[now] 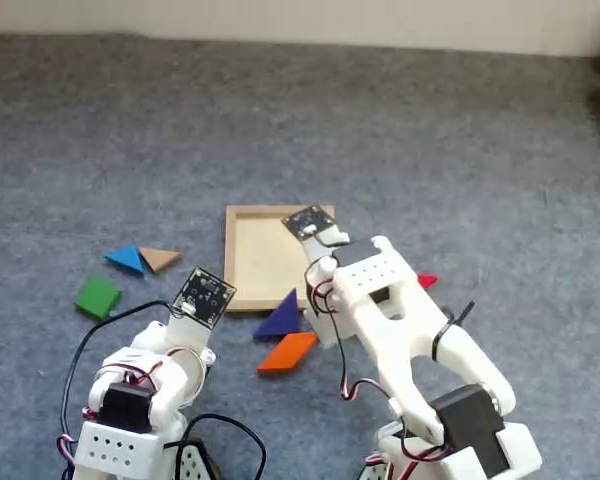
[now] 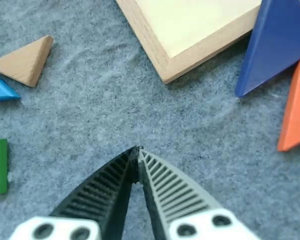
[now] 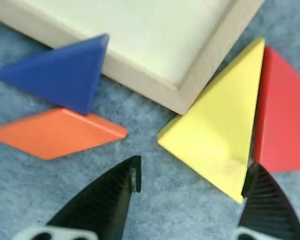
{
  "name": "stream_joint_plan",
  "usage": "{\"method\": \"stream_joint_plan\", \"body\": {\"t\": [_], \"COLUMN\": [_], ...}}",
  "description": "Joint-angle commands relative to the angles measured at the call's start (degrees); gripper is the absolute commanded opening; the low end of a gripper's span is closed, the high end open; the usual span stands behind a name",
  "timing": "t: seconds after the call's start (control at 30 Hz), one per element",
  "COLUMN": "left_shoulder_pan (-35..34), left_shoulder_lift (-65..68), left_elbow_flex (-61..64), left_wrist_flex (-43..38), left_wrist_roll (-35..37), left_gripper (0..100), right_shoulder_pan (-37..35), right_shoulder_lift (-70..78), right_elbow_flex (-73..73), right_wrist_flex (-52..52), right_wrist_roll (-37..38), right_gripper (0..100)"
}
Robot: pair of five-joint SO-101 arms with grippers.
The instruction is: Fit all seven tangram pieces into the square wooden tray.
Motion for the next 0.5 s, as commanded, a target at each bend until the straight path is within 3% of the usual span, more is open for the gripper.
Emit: {"method": "stream_joint_plan", "body": {"t": [0.0,0.23,0.47], "left_shoulder_pan": [-0.4,-0.4,-0.4], "left_shoulder_lift": [-1.19,-1.19,-1.19], "left_elbow_flex": [1.1,1.1,1.1], "left_wrist_flex": [0.35,0.35,0.35], "left_wrist_roll": [0.35,0.35,0.35], "left_gripper": [1,1,1], "right_shoulder_pan": [-0.57,5.58,1.8], "right_shoulder_lift": [-0.31,-0.22,-0.31], "right_elbow_flex": [-2.68,-2.42,2.77], "right_wrist_flex": [-3.21,-7.25,-10.77], "right_wrist_roll": [2.2,3.52,3.52], "right_gripper": [31.7,31.7,31.7]}}
